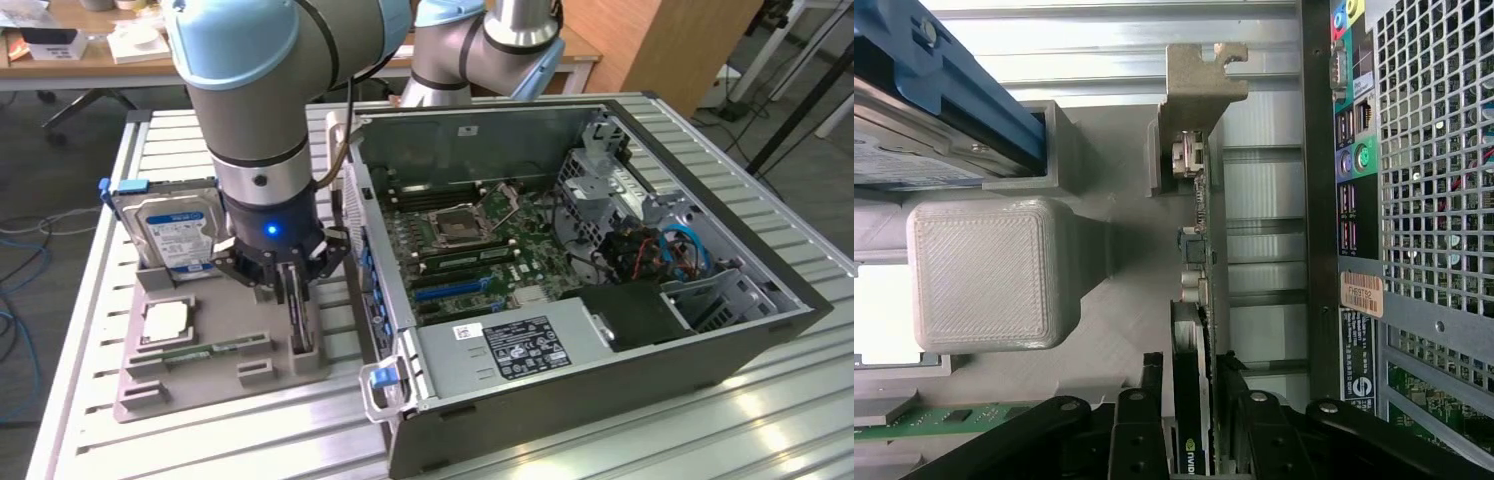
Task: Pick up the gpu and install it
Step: 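Reach for the gpu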
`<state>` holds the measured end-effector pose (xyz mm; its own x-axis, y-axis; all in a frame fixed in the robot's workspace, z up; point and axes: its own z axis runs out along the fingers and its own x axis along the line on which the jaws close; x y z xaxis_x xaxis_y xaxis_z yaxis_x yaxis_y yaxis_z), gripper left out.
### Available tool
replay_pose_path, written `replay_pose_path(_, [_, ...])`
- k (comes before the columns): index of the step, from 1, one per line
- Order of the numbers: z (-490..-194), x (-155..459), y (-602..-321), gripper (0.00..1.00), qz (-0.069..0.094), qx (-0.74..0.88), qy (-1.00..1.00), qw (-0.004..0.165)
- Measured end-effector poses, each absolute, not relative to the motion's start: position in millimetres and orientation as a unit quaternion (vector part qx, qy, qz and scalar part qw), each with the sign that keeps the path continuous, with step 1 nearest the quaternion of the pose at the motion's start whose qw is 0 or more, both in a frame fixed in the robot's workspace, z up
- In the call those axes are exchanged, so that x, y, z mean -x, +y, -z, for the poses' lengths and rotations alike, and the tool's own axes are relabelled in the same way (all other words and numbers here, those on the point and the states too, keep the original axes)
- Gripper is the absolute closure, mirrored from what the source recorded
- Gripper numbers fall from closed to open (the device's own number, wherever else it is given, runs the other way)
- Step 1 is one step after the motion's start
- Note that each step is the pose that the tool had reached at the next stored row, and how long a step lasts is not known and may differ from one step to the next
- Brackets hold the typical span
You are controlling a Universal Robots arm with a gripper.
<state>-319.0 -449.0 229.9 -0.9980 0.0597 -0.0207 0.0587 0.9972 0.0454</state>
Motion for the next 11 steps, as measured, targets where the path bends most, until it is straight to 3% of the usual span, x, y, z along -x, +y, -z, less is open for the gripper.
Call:
replay_pose_path(2, [-229.9,319.1,-449.0,0.67,-0.022,-0.03,0.999,0.011])
replay_pose_path(3, [-229.9,319.1,-449.0,0.73,-0.022,-0.03,0.999,0.011])
replay_pose_path(11, [-229.9,319.0,-449.0,0.74,-0.022,-0.03,0.999,0.011])
